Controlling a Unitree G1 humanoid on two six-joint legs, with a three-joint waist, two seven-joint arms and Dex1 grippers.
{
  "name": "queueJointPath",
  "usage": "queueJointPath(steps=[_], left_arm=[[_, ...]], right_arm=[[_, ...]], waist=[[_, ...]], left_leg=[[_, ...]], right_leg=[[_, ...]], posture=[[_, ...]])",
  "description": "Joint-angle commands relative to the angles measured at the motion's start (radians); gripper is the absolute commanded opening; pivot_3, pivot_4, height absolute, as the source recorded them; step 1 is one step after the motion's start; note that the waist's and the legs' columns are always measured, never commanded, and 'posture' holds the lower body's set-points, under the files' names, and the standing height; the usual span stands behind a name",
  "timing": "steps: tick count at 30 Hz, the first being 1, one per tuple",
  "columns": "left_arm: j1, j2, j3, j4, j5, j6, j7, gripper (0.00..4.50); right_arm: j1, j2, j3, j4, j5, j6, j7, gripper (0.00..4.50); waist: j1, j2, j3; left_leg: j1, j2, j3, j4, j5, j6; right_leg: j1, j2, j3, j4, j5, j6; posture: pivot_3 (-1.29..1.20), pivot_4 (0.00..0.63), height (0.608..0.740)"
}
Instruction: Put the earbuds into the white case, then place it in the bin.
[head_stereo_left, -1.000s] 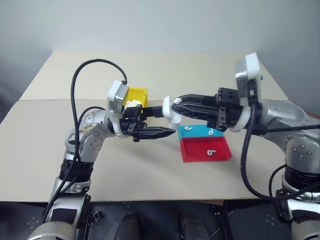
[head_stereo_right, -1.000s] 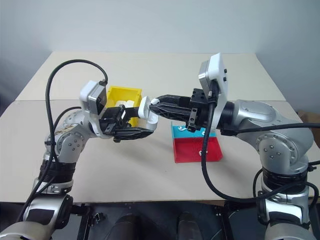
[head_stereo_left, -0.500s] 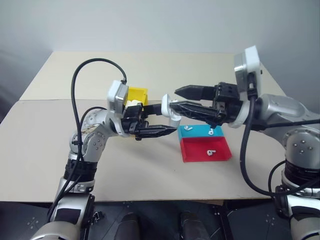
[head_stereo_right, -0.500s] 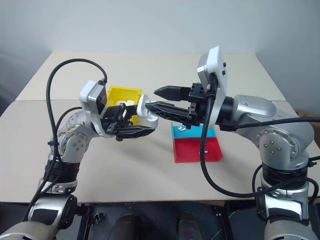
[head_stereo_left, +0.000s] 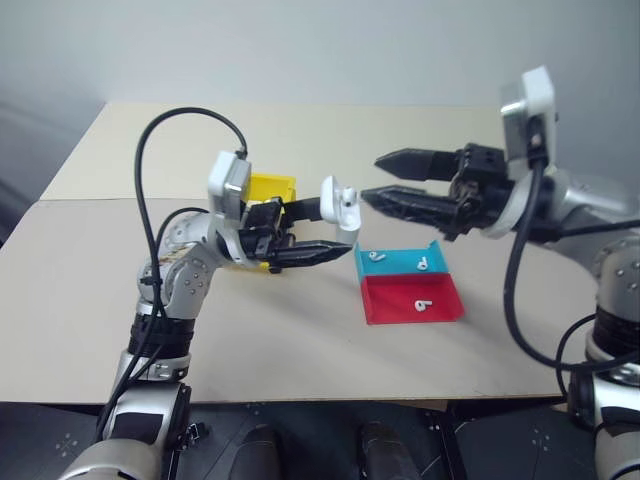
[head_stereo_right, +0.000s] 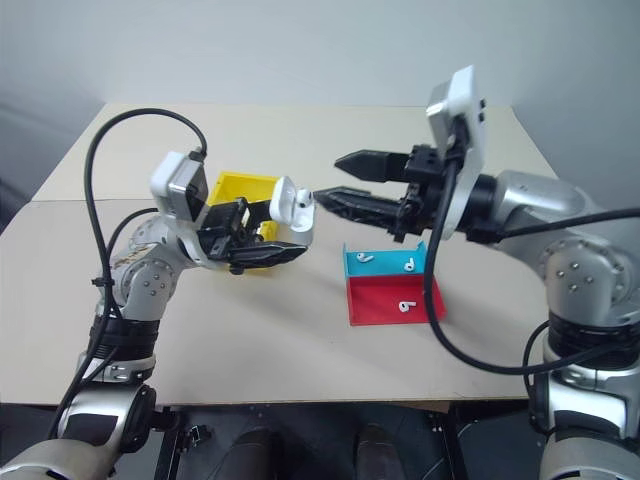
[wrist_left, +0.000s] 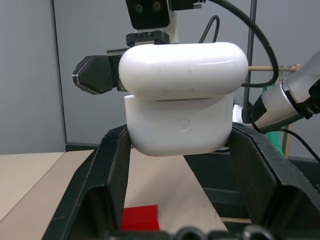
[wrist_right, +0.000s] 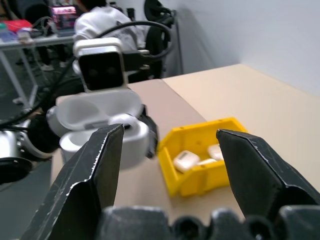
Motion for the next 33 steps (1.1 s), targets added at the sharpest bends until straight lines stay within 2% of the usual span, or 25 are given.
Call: queueJointPath(steps=[1,4,7,11,17,20,25,33], left_arm=[[-0.009,0.018,0.038,-0.028,-0.038,-0.001,-0.013,2.7],[0.014,0.032,0.052,-0.059,-0.055,0.009,-0.013,2.7],[0.038,0.049,0.061,-0.093,-0.076,0.02,-0.008,2.7],[0.073,0.074,0.074,-0.143,-0.12,0.051,-0.019,2.7],[0.074,0.076,0.066,-0.181,-0.123,0.049,0.019,2.7],[0.074,0.064,0.046,-0.208,-0.109,0.046,0.054,2.7],[0.084,0.03,-0.001,-0.279,-0.084,0.047,0.144,2.7],[0.119,0.036,-0.011,-0.343,-0.112,0.069,0.179,2.7]], right_arm=[[-0.059,-0.066,0.013,0.083,-0.094,-0.069,0.107,3.54],[-0.089,-0.134,0.166,0.153,-0.289,-0.163,0.212,3.54],[-0.132,-0.147,0.335,0.229,-0.492,-0.254,0.273,3.54],[-0.222,-0.071,0.516,0.385,-0.695,-0.351,0.351,3.54],[-0.326,0.041,0.633,0.64,-0.878,-0.478,0.451,3.54],[-0.348,0.08,0.668,0.728,-0.946,-0.546,0.507,2.94],[-0.367,0.158,0.702,0.861,-1.05,-0.647,0.533,1.27],[-0.394,0.235,0.691,1.037,-1.15,-0.776,0.525,1.27]], waist=[[0.0,0.0,0.0],[-0.001,0.0,0.0],[-0.008,0.0,0.0],[-0.01,0.0,0.0],[-0.001,0.0,0.0],[0.003,0.0,0.0],[-0.002,0.0,0.0],[-0.008,0.0,0.0]], left_leg=[[0.0,0.0,0.0,0.0,0.0,0.0],[0.0,0.0,0.0,0.0,0.0,0.0],[0.001,0.0,0.001,0.0,0.0,0.0],[0.0,0.0,0.001,0.0,0.0,0.0],[0.0,0.0,0.001,0.0,0.0,0.0],[-0.001,0.0,0.001,0.0,0.0,0.0],[-0.001,0.0,0.001,0.0,0.001,-0.001],[0.0,0.0,0.001,0.0,0.001,-0.002]], right_leg=[[0.0,0.0,0.0,0.0,0.0,0.0],[0.0,0.0,0.0,-0.001,0.0,0.0],[0.0,0.0,0.0,-0.001,0.0,0.0],[-0.002,0.0,0.001,0.0,0.0,0.0],[-0.001,0.0,0.0,0.001,0.0,0.0],[-0.001,0.0,0.0,0.001,0.0,0.0],[-0.001,0.0,0.0,0.002,0.0,0.0],[-0.001,0.0,0.0,0.002,0.0,0.0]], posture=[[0.0,0.15,0.74],[0.0,0.15,0.74],[0.0,0.15,0.74],[0.0,0.15,0.74],[0.0,0.15,0.74],[0.0,0.15,0.74],[0.0,0.15,0.74],[0.0,0.15,0.74]])
